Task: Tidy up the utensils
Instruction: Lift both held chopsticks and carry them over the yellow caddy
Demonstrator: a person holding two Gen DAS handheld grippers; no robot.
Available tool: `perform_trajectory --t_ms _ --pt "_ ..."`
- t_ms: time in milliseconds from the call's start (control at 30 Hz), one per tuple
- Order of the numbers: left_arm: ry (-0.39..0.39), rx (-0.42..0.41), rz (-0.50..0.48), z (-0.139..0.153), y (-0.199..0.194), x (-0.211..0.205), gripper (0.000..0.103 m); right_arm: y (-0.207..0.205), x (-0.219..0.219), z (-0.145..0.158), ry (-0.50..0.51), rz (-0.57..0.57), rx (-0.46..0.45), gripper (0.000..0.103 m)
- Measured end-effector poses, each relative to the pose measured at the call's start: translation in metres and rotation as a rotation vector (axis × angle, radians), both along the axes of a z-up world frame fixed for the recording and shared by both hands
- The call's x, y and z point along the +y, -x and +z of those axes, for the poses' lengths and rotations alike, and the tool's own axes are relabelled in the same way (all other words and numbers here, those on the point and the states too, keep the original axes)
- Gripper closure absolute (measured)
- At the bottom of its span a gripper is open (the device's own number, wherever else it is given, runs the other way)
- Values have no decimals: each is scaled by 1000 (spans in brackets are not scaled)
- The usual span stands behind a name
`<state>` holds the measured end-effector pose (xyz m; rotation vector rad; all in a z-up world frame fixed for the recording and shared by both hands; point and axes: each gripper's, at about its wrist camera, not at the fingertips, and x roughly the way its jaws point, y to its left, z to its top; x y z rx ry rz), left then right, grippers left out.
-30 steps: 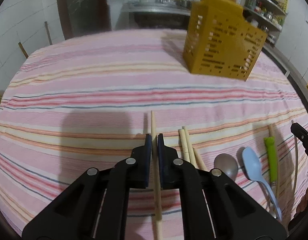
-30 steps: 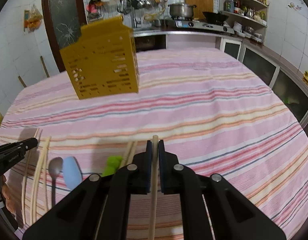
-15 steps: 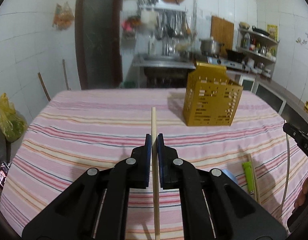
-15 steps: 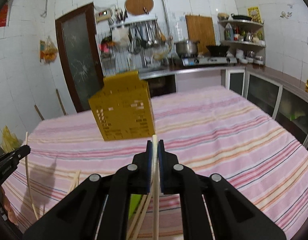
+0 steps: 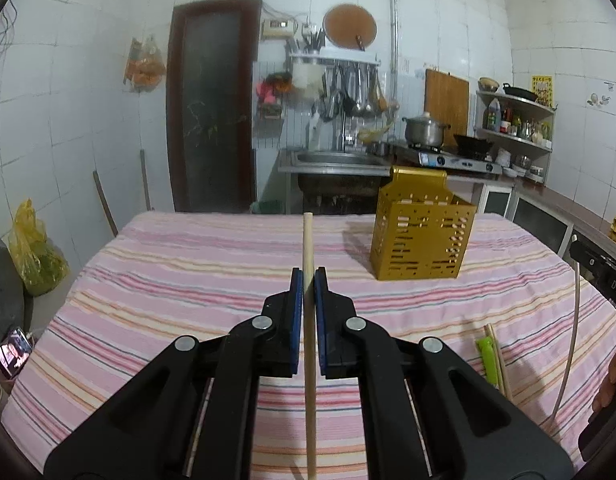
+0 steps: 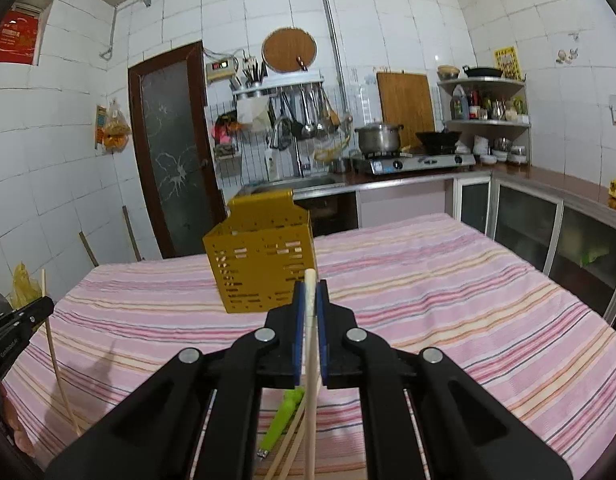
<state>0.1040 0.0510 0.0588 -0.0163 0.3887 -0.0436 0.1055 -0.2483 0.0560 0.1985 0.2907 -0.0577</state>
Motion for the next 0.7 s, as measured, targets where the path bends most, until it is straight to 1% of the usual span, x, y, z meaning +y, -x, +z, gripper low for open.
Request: perform_trajectory --t_ms 167,333,500,567,700 --pt "19 -28 -9 10 -3 -4 98 1 -3 12 7 -12 -50 97" --pt "40 -66 -23 29 -15 -7 98 -10 -6 29 28 -24 -103 97" --pt "53 -114 -49 55 -37 -21 98 -32 -10 54 34 -27 -162 97" --pt "61 -129 -63 65 -47 -28 98 -45 -11 65 41 -26 -186 97" --pt "72 -185 -84 90 -70 -45 98 -74 -11 85 56 -26 -231 97"
